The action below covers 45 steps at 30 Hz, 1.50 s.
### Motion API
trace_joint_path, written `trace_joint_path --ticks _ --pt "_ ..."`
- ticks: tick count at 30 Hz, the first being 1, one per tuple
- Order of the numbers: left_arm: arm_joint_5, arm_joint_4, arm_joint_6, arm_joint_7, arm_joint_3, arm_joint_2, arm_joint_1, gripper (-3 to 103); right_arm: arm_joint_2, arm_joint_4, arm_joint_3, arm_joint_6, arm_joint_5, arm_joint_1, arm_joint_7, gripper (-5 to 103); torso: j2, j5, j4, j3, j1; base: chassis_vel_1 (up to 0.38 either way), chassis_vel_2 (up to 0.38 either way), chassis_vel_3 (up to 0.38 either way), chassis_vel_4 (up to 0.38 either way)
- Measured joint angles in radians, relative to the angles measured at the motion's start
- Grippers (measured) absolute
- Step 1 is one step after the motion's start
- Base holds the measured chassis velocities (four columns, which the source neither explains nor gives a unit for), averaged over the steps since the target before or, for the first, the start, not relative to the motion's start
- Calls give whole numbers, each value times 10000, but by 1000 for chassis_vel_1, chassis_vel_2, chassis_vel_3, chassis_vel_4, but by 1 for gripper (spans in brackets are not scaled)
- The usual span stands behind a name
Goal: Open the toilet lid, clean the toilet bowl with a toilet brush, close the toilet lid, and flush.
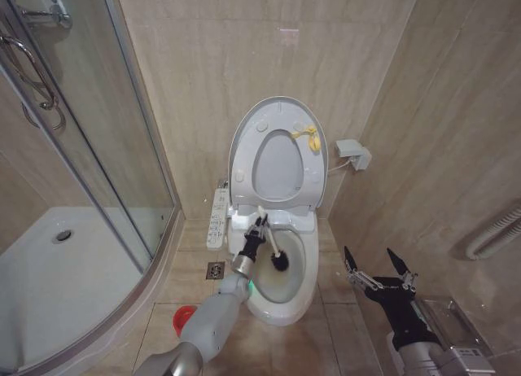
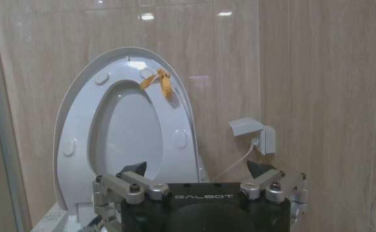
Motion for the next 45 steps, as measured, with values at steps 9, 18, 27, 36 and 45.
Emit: trace_joint_path --ticks 9,18,27,36,45 --pt "803 -33 154 97 198 1 257 19 0 0 0 0 0 0 0 100 0 1 4 -1 0 0 0 0 0" --pt "3097 -17 -271 504 136 -2 560 19 0 0 0 0 1 0 -1 100 1 -1 1 -2 -1 0 0 0 0" --pt "-369 -662 -79 36 418 0 253 19 0 0 0 0 0 0 -1 100 -1 -1 -1 0 0 0 0 0 0" --pt "663 -122 -327 265 411 -1 510 19 0 0 0 0 0 0 -1 100 -1 0 2 -1 0 0 0 0 0" --pt "2953 -104 -782 295 722 0 502 19 0 0 0 0 0 0 0 100 0 0 -1 -1 0 0 0 0 0"
